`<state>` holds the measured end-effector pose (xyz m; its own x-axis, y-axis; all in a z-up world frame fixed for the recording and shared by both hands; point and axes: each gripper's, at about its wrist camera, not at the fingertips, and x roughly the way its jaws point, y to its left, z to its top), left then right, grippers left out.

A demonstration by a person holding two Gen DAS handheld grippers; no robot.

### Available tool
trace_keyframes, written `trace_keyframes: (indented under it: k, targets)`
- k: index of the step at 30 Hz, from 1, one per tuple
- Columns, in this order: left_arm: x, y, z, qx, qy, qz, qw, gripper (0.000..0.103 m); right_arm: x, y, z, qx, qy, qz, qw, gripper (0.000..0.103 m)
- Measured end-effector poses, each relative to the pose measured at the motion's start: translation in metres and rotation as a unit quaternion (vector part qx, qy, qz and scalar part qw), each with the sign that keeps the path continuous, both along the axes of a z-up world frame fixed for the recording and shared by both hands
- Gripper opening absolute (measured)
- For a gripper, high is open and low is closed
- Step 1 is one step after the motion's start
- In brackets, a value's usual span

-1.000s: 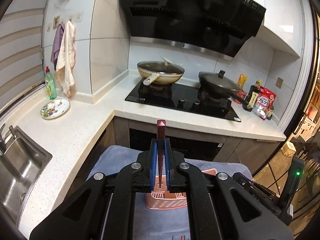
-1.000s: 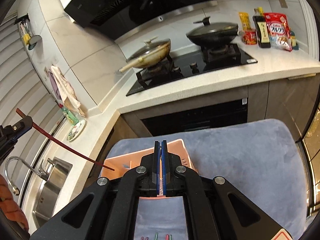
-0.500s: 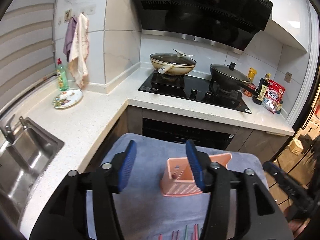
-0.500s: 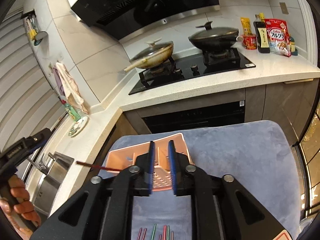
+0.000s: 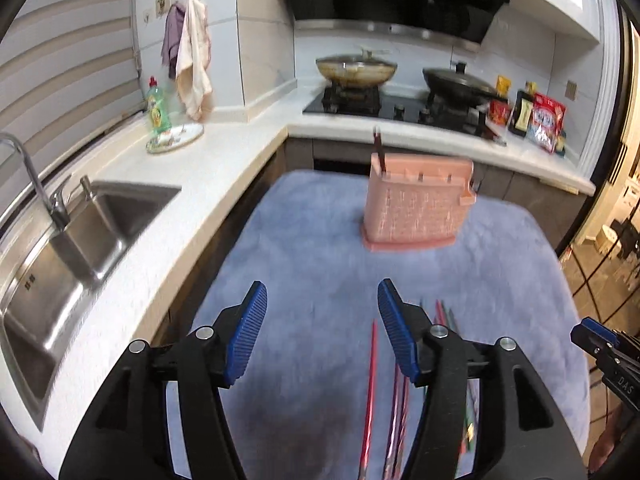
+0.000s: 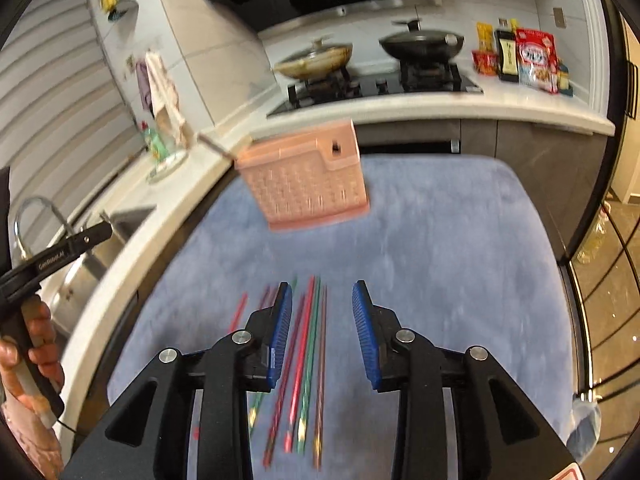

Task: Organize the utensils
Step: 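Grasp a brown chopstick with the right tool while the left tool grasps a red chopstick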

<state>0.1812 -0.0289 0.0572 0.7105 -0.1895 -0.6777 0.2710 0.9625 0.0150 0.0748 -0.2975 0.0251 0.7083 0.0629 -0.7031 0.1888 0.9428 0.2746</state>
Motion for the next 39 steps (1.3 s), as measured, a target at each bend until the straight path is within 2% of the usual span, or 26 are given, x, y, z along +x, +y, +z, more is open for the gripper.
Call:
trace_keyframes:
  k: [7,17,28,30,39]
  targets:
    - [-0.045,0.012,-0.058,0.017,0.041,-0.003,0.9990,0.055,-0.044,0.036,-0.054,-0.038,0.042,0.008,0.998,0.031]
    - [-0.091,0.011,-0.105,0.046,0.068,-0.016,0.9965,0.055,-0.062,0.066,-0.099,-0.048,0.075,0.028,0.996,0.031]
    - [-0.105,0.011,-0.139,0.045,0.109,-0.022,0.9928,0.055,-0.056,0.071,-0.120,-0.050,0.087,0.027,0.995,0.027]
    - [-0.108,0.010,-0.143,0.047,0.112,-0.024,0.9923,0.055,-0.054,0.071,-0.122,-0.049,0.090,0.027,0.994,0.022]
    - [-0.107,0.007,-0.152,0.047,0.125,-0.027,0.9906,0.055,-0.051,0.071,-0.129,-0.046,0.095,0.026,0.994,0.013]
